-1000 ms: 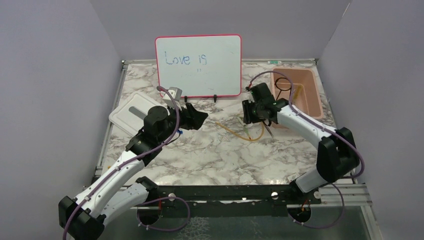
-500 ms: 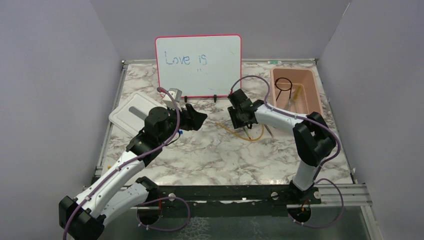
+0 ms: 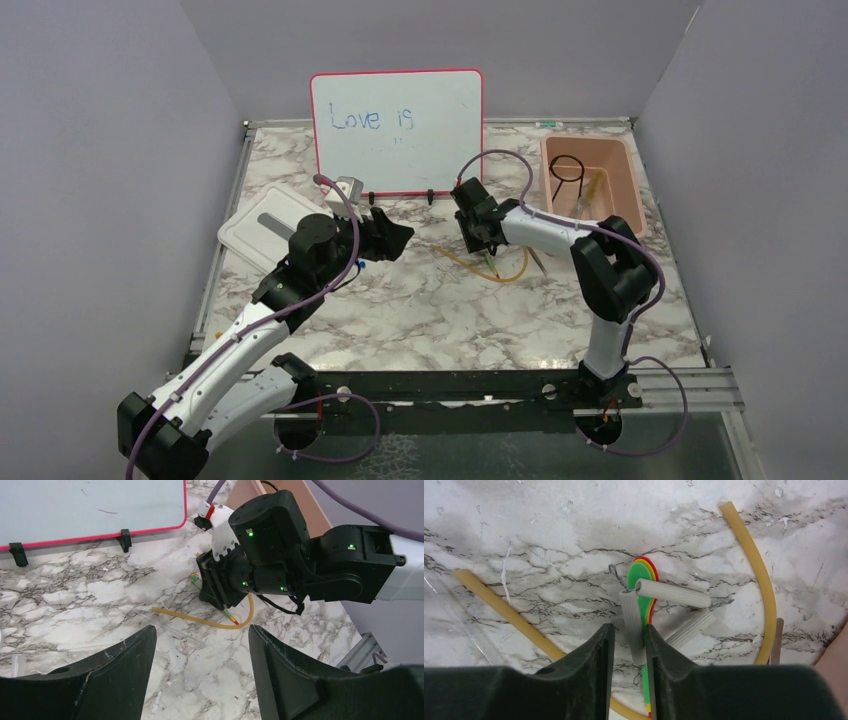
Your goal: Organize the chemistry lab equipment
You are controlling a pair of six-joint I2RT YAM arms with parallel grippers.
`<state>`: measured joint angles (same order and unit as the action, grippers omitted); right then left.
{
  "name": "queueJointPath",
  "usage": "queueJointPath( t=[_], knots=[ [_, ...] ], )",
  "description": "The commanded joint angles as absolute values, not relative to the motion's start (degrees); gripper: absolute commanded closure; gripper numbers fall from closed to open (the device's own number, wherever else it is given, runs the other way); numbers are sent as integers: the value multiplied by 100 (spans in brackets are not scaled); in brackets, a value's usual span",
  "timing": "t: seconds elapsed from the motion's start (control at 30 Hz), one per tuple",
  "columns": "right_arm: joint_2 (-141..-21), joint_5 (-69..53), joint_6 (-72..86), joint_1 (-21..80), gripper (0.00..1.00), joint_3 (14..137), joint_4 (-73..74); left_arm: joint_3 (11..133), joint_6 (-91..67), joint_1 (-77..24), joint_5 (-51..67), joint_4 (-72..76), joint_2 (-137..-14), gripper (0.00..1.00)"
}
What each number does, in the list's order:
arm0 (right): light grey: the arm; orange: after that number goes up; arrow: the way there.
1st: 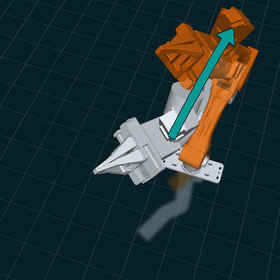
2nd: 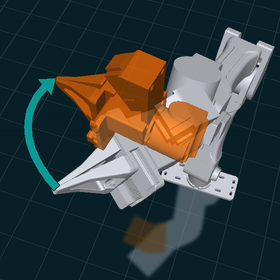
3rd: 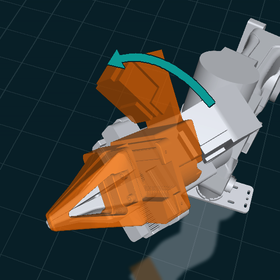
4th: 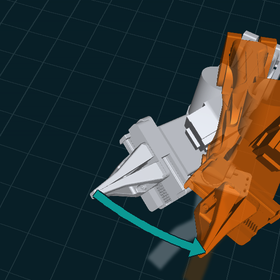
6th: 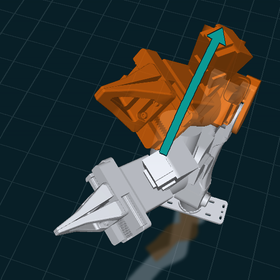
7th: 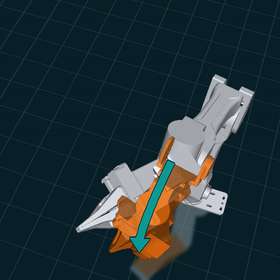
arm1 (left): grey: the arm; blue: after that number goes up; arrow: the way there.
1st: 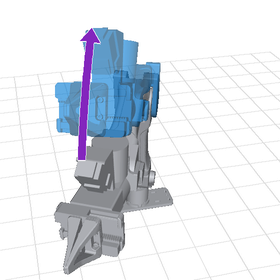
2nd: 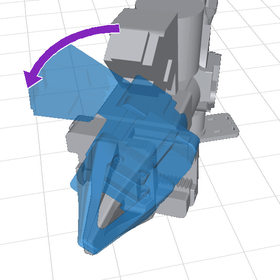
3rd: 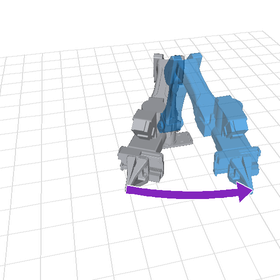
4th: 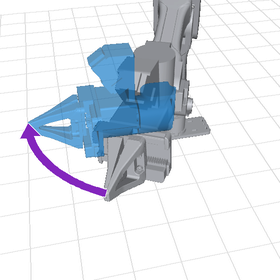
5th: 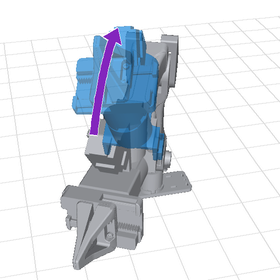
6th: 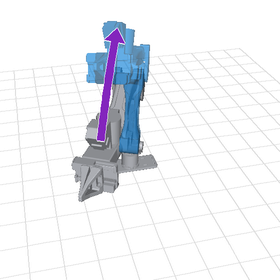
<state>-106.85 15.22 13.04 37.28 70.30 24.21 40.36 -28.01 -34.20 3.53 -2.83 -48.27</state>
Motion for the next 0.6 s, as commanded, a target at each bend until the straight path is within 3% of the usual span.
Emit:
queueJointPath(
  t=[0.0,0.2,0.57],
  knots=[
    [-10890,1650,1227,3740,71,7258,2456,3986,-2760,-3393,311,-253,-4771,29],
    [-10715,1882,1125,3736,91,7291,2553,3986,-2777,-3395,325,-260,-4791,29],
    [-9340,1788,1067,3735,92,7330,2514,3993,-2751,-3393,306,-290,-4772,29]
  ],
)
